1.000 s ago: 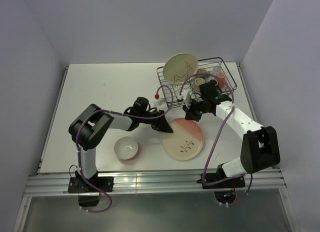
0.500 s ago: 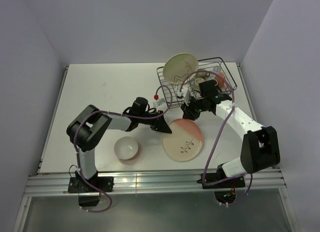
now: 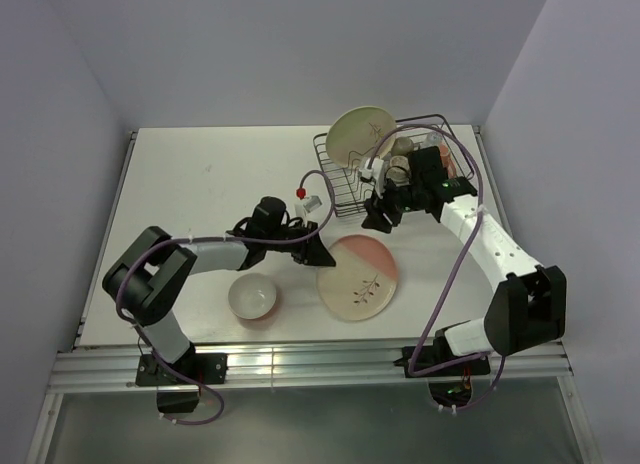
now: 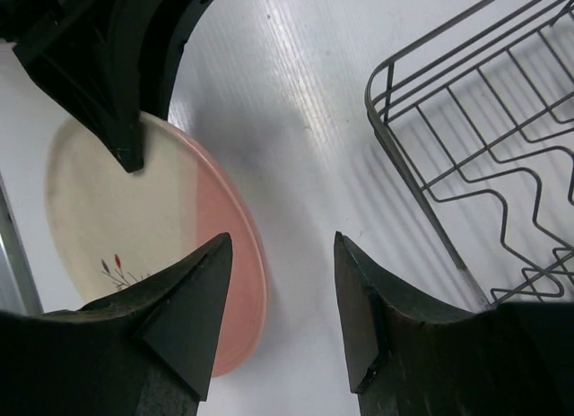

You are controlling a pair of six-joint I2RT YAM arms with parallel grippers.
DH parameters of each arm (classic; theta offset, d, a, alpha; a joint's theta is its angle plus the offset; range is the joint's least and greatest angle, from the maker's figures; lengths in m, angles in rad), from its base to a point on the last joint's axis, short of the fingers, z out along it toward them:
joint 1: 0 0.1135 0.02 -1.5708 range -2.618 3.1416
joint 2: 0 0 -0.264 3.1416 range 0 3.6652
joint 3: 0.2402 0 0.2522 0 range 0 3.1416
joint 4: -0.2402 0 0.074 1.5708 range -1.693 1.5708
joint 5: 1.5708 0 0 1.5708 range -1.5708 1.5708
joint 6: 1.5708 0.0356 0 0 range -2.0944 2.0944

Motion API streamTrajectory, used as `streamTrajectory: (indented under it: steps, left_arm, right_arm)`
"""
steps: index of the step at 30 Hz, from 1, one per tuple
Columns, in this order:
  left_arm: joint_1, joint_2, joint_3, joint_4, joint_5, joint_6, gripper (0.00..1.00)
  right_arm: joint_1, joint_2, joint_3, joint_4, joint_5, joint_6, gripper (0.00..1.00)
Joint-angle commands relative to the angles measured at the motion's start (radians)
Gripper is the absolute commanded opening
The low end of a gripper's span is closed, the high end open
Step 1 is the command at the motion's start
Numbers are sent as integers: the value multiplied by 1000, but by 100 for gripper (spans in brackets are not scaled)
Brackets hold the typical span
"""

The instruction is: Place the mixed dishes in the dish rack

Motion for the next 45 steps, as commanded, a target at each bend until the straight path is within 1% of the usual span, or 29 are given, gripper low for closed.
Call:
streamTrajectory:
  steps: [1, 7, 10, 15, 21, 22, 28, 33, 37, 41, 45]
  left_arm:
    - [-21, -107, 11, 48, -9, 47, 0]
    - [-27, -175, 22, -55, -49, 113, 0]
    - [-28, -210, 40, -103, -62, 136, 0]
    - [-30, -265, 83, -156, -78, 168, 0]
    - [-30, -268, 183, -265, -78, 200, 0]
    - [-30, -270, 192, -276, -78, 203, 0]
    - [-28, -279, 255, -340, -67, 217, 0]
    - [-27, -290, 353, -399, -73, 248, 0]
    - [-10, -279, 452, -494, -96, 289, 0]
    - [36, -258, 548, -532, -102, 318, 0]
    - [91, -216, 637, -554, -90, 334, 0]
  right_arm:
    - [-42, -30, 60, -36, -99, 27, 57]
    - [-128, -9, 123, -25, -197, 114, 57]
    - [-177, -6, 150, -16, -224, 151, 57]
    - [-229, -26, 152, -16, -232, 159, 57]
    - [-244, -47, 132, -4, -252, 176, 57]
    - [-278, -50, 132, 7, -254, 183, 57]
    - [-332, -47, 173, 27, -310, 268, 57]
    - [-369, -34, 215, 30, -340, 308, 57]
    - [-379, -27, 233, 59, -335, 352, 57]
    - [-401, -29, 252, 88, -317, 403, 57]
    - [-430, -32, 239, 116, -335, 432, 57]
